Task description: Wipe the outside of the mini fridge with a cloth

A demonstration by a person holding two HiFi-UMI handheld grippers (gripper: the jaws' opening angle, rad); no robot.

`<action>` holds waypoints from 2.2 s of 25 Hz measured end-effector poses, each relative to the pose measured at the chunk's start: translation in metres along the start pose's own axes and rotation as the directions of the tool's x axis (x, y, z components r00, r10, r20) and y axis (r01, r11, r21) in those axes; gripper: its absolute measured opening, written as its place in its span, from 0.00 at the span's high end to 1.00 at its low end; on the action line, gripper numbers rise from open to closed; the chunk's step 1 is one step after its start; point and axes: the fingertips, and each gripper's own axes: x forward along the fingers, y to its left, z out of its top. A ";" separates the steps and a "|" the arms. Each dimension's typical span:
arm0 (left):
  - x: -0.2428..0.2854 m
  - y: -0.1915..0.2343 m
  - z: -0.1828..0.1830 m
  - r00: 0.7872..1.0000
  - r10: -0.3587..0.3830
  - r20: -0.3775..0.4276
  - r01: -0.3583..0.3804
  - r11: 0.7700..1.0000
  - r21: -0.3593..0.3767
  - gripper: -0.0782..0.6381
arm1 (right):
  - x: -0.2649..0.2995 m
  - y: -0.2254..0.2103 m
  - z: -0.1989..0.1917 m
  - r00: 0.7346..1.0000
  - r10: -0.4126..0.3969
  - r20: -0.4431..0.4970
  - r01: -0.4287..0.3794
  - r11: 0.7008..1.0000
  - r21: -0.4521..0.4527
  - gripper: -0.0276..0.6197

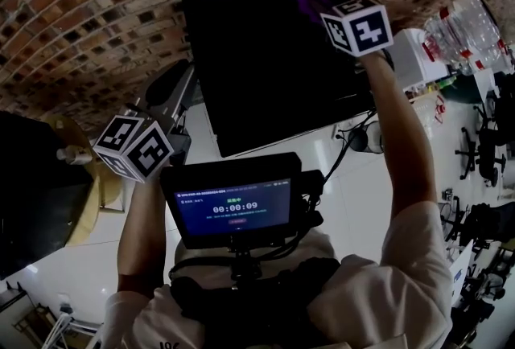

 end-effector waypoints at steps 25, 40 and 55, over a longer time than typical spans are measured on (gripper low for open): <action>-0.063 0.034 -0.005 1.000 -0.014 0.006 0.015 0.999 -0.032 0.82 | -0.026 0.275 0.091 0.923 0.342 0.177 -0.331 0.939 -0.090 0.78; -0.021 -0.007 -0.006 1.000 -0.018 0.003 0.018 1.000 -0.013 0.82 | -0.026 0.218 0.025 0.944 0.314 0.098 -0.311 0.950 -0.041 0.78; 0.012 -0.047 -0.002 0.999 -0.046 -0.001 0.046 0.998 0.033 0.82 | -0.031 0.139 -0.029 0.970 0.239 0.049 -0.239 0.971 -0.012 0.78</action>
